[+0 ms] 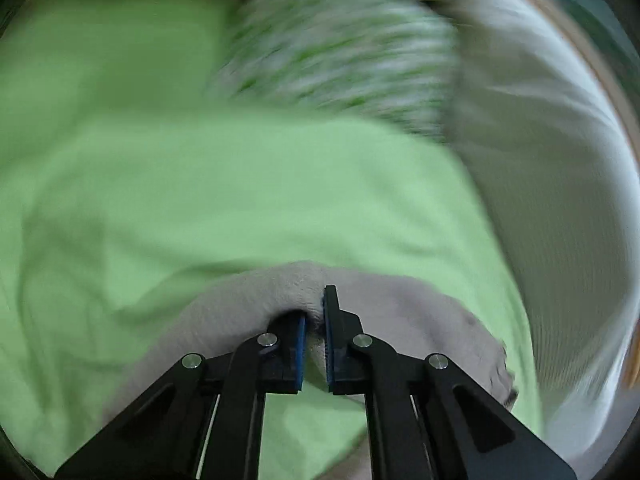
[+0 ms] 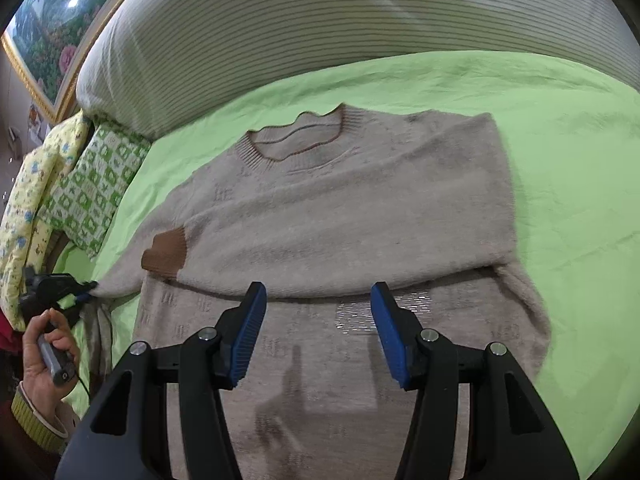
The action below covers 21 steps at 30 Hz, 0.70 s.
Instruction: Fold small clothes
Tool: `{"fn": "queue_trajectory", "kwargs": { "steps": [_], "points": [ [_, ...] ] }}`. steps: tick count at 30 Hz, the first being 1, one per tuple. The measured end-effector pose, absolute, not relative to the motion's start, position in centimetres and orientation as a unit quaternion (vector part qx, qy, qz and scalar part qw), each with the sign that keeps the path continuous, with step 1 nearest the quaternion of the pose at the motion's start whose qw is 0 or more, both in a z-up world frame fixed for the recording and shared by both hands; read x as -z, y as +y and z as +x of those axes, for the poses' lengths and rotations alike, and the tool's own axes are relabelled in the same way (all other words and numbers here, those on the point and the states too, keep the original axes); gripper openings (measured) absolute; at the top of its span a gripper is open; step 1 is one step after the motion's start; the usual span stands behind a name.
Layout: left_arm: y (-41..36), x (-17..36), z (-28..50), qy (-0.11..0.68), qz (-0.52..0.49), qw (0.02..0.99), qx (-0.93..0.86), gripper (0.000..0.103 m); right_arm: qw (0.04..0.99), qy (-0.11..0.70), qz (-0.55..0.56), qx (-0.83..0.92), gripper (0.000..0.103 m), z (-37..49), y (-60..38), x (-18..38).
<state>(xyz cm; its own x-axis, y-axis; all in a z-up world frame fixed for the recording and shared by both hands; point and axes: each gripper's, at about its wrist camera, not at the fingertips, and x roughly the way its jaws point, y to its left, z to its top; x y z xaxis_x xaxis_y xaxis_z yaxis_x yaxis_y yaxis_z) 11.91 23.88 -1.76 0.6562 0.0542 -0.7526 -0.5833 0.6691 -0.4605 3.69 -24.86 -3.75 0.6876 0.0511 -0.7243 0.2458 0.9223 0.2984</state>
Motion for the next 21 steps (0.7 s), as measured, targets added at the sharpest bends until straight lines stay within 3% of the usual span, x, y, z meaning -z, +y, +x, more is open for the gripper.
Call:
{"fn": "queue_trajectory", "kwargs": {
  "steps": [3, 6, 7, 9, 12, 19, 21],
  "points": [
    [15.4, -4.8, 14.3, 0.327, -0.207, 0.916, -0.103, 0.005, 0.896, 0.381, 0.213, 0.083, 0.056, 2.7, -27.0, 4.0],
    [4.7, -7.0, 16.4, 0.32, -0.061, 0.945, 0.002, 0.008, 0.888, 0.377, 0.239, 0.115, 0.056, 1.7, -29.3, 4.4],
    [1.4, -6.5, 17.0, 0.329, -0.019, 0.944, 0.031, 0.011, 0.884, 0.375, 0.248, 0.123, 0.056, 1.5, -29.9, 4.5],
    [-4.7, -3.9, 17.8, 0.357, 0.061, 0.929, 0.079, 0.042, 0.877, 0.37, 0.274, 0.138, 0.056, 0.9, -31.4, 4.7],
    [-10.9, 0.9, 16.8, 0.399, 0.162, 0.895, 0.116, 0.043, 0.87, 0.368, 0.287, 0.157, 0.056, 0.2, -32.8, 4.7],
    [-6.1, 3.3, 15.4, 0.419, 0.166, 0.891, 0.062, 0.046, 0.88, 0.369, 0.266, 0.14, 0.056, 1.3, -33.0, 4.2],
    [-2.4, 3.8, 16.3, 0.428, 0.153, 0.891, 0.015, 0.057, 0.883, 0.374, 0.261, 0.116, 0.056, 3.0, -31.7, 4.0]
  ]
}}
